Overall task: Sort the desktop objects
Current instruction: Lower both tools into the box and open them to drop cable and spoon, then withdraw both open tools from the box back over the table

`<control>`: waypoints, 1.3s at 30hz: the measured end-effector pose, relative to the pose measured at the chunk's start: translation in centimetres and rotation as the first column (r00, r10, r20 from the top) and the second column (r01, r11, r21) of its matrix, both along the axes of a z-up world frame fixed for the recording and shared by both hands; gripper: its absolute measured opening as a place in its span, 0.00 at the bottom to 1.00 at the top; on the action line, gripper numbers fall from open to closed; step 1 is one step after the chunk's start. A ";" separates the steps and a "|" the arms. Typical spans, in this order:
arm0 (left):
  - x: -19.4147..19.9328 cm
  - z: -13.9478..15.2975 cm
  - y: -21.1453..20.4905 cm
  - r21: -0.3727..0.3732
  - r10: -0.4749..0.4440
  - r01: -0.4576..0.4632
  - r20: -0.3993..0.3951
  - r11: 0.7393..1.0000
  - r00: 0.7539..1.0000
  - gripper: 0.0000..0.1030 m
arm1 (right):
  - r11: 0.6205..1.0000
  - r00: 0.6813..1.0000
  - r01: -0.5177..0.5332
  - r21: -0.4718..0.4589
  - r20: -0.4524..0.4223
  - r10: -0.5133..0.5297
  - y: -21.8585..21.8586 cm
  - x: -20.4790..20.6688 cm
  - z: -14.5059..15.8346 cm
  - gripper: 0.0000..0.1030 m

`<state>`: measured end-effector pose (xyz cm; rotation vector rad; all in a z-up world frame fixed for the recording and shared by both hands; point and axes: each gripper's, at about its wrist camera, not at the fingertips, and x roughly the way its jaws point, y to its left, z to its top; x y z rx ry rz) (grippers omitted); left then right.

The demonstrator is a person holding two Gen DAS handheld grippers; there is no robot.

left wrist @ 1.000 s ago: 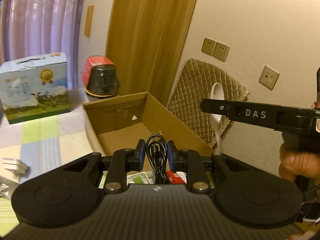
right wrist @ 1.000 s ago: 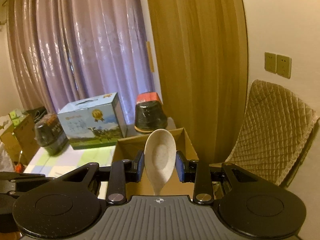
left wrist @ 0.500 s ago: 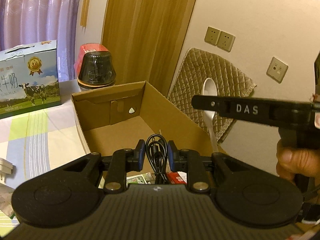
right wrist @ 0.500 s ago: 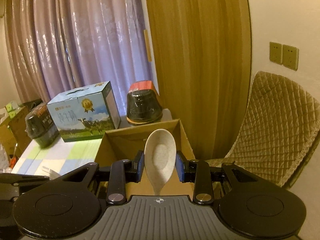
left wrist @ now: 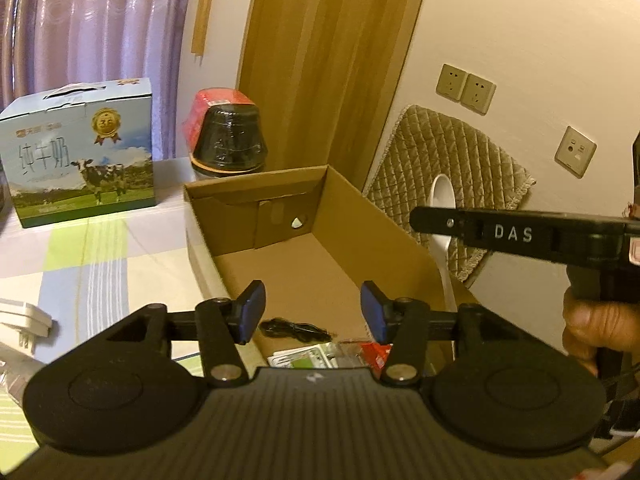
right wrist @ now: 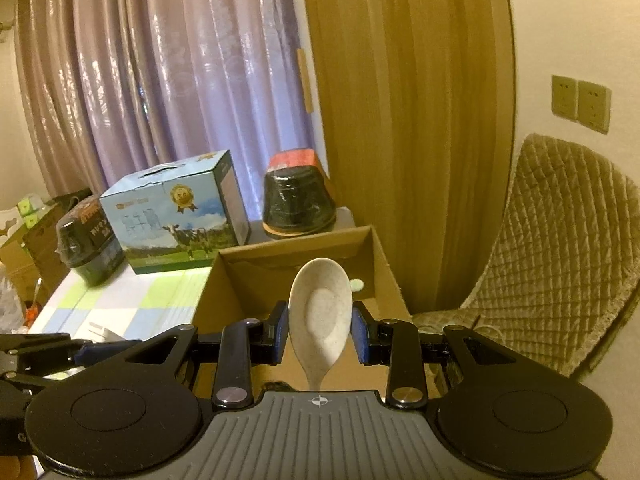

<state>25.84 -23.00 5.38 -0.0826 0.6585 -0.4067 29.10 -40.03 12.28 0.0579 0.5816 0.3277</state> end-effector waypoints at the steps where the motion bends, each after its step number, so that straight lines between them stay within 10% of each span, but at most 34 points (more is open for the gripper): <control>1: -0.1 0.0 0.2 0.001 0.007 -0.007 0.001 1.000 1.000 0.48 | 1.000 1.000 -0.010 0.003 0.002 0.010 0.2 0.1 0.1 0.29; 7: -0.4 0.2 1.7 0.005 0.035 -0.035 0.001 0.999 0.999 0.58 | 1.000 0.999 -0.016 0.027 0.050 0.015 0.7 0.3 0.4 0.52; 39: -14.6 4.7 13.2 0.224 0.232 -0.246 0.087 0.943 0.969 0.99 | 0.990 0.984 -0.143 0.012 0.108 0.141 5.6 -12.1 5.0 0.98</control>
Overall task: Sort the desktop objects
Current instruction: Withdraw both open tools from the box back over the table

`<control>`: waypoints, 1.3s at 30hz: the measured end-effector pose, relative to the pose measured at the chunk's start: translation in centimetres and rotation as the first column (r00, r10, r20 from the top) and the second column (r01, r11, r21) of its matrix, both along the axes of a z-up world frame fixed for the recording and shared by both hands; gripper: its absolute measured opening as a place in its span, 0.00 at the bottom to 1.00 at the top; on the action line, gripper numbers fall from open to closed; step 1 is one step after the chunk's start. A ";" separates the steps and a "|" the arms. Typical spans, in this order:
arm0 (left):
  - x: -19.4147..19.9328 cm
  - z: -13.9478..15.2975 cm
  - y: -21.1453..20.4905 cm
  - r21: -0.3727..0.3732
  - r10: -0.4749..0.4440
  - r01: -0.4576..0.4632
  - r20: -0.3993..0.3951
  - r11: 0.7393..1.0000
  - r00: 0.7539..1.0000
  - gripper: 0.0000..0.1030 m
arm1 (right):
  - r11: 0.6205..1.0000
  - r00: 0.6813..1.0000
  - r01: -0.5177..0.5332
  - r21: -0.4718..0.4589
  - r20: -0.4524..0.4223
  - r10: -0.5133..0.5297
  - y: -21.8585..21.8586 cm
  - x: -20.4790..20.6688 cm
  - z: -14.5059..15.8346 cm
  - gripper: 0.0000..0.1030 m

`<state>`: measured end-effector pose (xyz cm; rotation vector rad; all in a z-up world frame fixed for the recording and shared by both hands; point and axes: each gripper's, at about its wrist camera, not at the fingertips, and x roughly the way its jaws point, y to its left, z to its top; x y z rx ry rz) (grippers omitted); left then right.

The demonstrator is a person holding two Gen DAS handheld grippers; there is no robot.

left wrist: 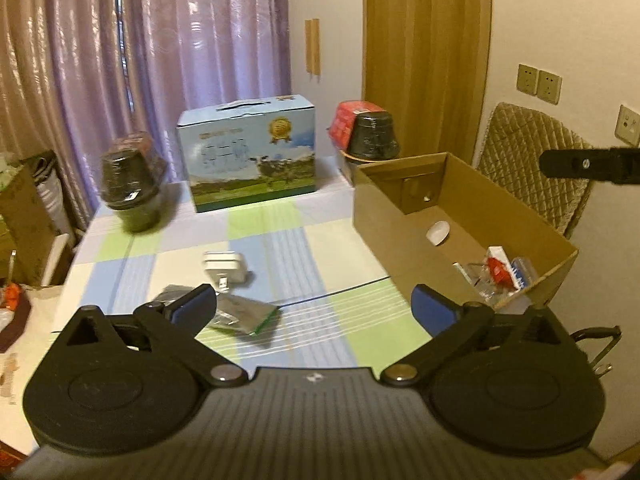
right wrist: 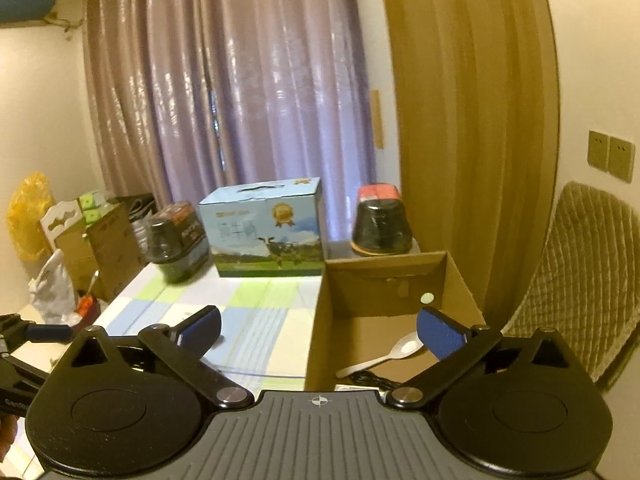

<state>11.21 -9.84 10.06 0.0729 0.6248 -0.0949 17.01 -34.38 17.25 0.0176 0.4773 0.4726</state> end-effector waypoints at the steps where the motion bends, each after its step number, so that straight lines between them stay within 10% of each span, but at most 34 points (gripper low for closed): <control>1: -0.4 0.1 0.3 0.005 0.008 -0.008 -0.002 1.000 1.000 0.99 | 1.000 1.000 -0.005 0.001 -0.002 0.005 0.3 -0.2 0.1 0.98; 20: -4.4 -2.2 9.2 0.016 0.116 -0.116 -0.020 0.993 0.993 0.99 | 0.992 0.992 -0.124 -0.036 0.000 0.124 8.6 -2.9 0.1 0.98; 39: -0.3 -7.6 17.2 -0.084 0.220 -0.228 -0.095 0.970 0.971 0.99 | 0.955 0.962 -0.271 -0.123 -0.074 0.263 16.8 -2.0 -7.8 0.98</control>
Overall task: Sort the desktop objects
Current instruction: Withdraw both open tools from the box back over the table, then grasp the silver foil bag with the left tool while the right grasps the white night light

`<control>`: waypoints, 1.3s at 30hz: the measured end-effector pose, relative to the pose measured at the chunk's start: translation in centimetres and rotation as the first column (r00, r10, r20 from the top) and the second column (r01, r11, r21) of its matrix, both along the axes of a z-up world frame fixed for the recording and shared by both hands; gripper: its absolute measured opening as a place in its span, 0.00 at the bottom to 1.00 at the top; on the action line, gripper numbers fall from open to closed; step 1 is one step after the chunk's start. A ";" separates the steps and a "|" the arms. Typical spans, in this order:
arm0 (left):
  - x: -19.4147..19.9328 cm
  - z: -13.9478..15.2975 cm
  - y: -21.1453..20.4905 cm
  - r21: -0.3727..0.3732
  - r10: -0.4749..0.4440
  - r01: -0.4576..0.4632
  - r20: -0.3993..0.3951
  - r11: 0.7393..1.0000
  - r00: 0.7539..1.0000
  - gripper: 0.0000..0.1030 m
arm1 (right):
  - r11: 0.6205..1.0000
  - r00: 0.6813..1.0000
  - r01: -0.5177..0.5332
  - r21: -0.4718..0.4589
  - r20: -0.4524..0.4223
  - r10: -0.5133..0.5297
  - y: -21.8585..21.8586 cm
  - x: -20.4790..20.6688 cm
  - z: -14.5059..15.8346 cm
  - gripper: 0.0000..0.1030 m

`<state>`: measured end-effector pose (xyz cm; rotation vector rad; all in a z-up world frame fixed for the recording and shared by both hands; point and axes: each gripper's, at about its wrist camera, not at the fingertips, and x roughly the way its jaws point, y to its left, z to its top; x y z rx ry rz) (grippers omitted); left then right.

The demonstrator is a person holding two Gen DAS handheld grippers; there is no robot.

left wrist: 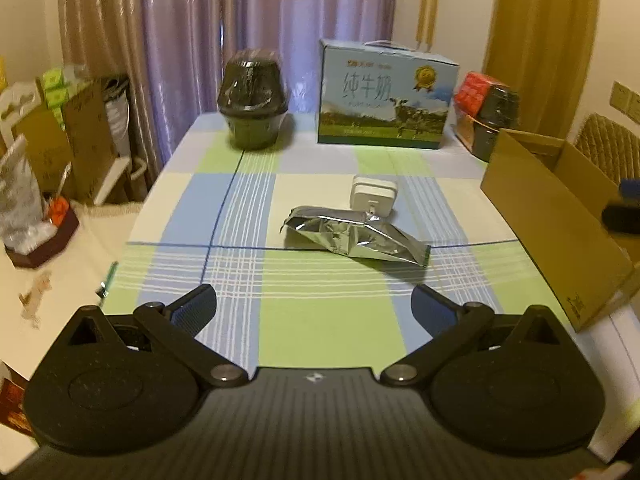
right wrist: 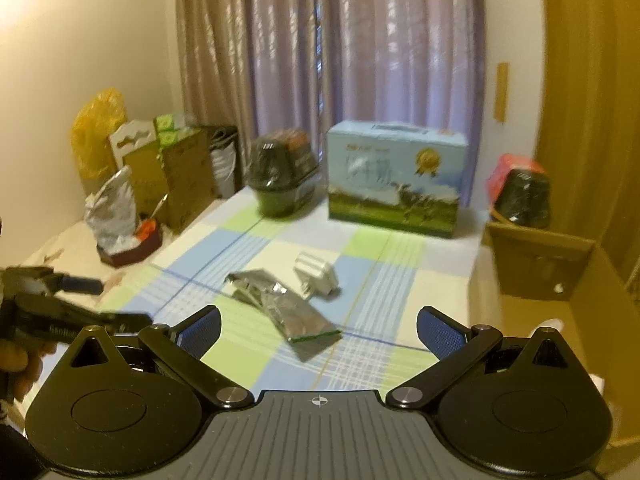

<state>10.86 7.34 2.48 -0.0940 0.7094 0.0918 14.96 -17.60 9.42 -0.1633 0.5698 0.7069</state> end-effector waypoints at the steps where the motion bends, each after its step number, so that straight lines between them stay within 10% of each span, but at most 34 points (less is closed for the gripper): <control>1: 0.5 -0.4 0.2 -0.014 0.006 -0.006 -0.005 1.000 1.000 0.99 | 1.000 1.000 -0.007 -0.015 -0.009 0.007 0.4 0.5 -0.7 0.98; 14: 9.1 -3.7 1.0 -0.165 0.051 -0.055 -0.029 0.985 0.998 0.99 | 0.995 0.995 -0.029 -0.097 -0.095 0.019 3.3 9.0 -5.5 0.98; 28: 17.6 -8.8 -0.9 -0.313 0.035 -0.071 -0.119 0.947 0.992 0.96 | 0.989 0.962 0.143 0.046 -0.243 -0.127 2.2 16.4 -9.2 0.98; 39: 18.7 -10.2 0.2 -0.220 -0.046 0.003 -0.190 0.975 0.981 0.58 | 0.988 0.955 0.142 0.059 -0.269 -0.121 3.6 18.0 -11.0 0.98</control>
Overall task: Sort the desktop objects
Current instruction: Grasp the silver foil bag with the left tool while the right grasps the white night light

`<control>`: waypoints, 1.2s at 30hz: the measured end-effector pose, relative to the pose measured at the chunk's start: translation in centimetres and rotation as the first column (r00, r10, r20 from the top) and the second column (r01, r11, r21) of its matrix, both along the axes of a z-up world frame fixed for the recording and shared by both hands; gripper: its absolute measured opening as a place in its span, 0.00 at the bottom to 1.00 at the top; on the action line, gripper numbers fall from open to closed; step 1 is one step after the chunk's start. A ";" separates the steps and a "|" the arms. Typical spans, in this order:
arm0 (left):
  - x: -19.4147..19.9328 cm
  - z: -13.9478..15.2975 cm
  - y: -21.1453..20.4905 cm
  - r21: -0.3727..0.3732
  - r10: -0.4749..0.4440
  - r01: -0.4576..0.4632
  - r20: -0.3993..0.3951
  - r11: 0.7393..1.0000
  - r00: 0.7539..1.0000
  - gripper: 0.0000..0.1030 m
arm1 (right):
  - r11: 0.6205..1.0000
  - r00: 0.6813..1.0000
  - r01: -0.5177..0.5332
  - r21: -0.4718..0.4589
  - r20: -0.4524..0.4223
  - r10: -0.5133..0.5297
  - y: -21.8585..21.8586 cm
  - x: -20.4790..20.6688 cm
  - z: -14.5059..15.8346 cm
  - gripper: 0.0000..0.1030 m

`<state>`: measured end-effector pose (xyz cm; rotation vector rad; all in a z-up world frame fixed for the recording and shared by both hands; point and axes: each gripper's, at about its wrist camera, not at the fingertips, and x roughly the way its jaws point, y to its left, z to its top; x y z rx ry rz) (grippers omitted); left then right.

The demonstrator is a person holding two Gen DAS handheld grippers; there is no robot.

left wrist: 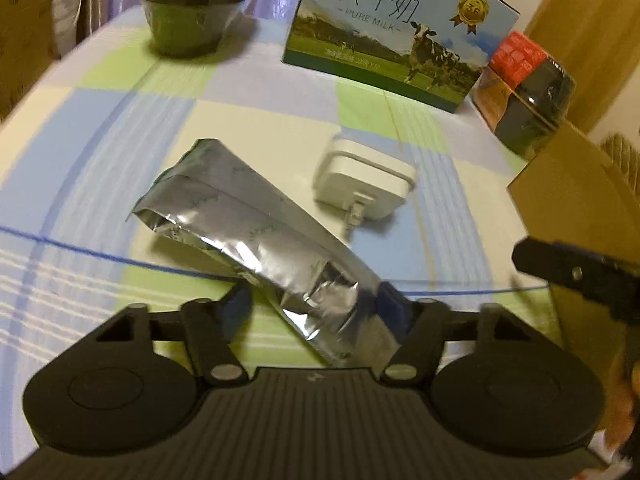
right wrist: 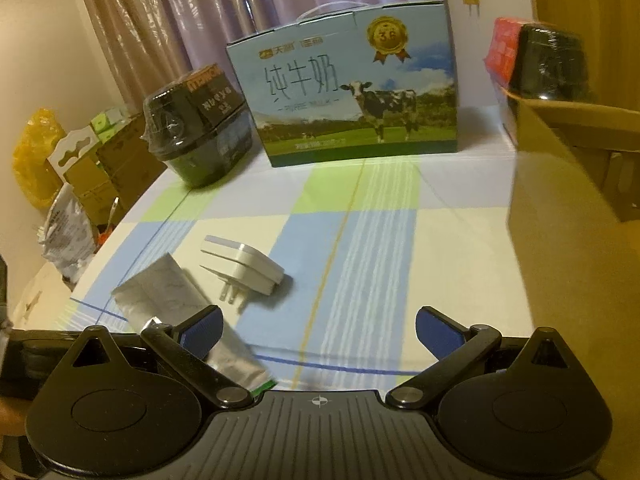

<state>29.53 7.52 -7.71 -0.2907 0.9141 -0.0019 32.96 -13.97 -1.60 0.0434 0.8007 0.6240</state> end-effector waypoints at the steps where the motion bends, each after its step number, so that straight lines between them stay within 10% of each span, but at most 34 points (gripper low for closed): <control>1: -0.1 0.3 0.4 0.029 -0.004 0.004 0.002 1.000 1.000 0.56 | 1.000 1.000 -0.002 0.004 -0.001 0.002 0.4 0.1 -0.1 0.98; 6: -0.9 1.3 2.9 0.154 0.022 -0.025 0.020 0.988 1.000 0.56 | 0.999 0.999 -0.030 0.025 -0.010 0.030 3.0 0.3 -0.9 0.98; 10: -1.5 1.1 5.5 0.097 0.097 -0.101 0.041 0.990 0.994 0.75 | 0.999 0.999 -0.031 0.029 -0.007 0.032 5.6 0.8 -1.9 0.98; 23: -1.7 0.6 7.9 -0.001 0.168 -0.168 0.034 0.986 0.985 0.81 | 0.989 0.991 0.123 0.077 -0.064 -0.119 10.6 3.7 -5.0 0.97; 25: -1.6 0.5 7.7 0.002 0.161 -0.161 0.034 0.987 0.986 0.82 | 0.993 0.994 0.103 0.052 -0.049 -0.101 11.0 3.7 -5.2 0.76; 28: -1.3 0.2 7.3 0.001 0.150 -0.150 0.027 0.989 0.988 0.83 | 0.997 0.996 0.081 0.015 -0.026 -0.080 10.8 3.4 -5.2 0.69; 33: -0.6 -0.7 6.6 -0.002 0.134 -0.134 0.005 0.991 0.991 0.82 | 0.999 0.999 0.038 -0.025 0.011 -0.038 8.6 1.7 -5.0 0.68; 36: -0.2 -0.8 5.8 0.025 0.106 -0.106 0.011 0.994 0.994 0.61 | 0.999 1.000 0.014 -0.038 0.011 -0.014 6.7 0.2 -4.8 0.68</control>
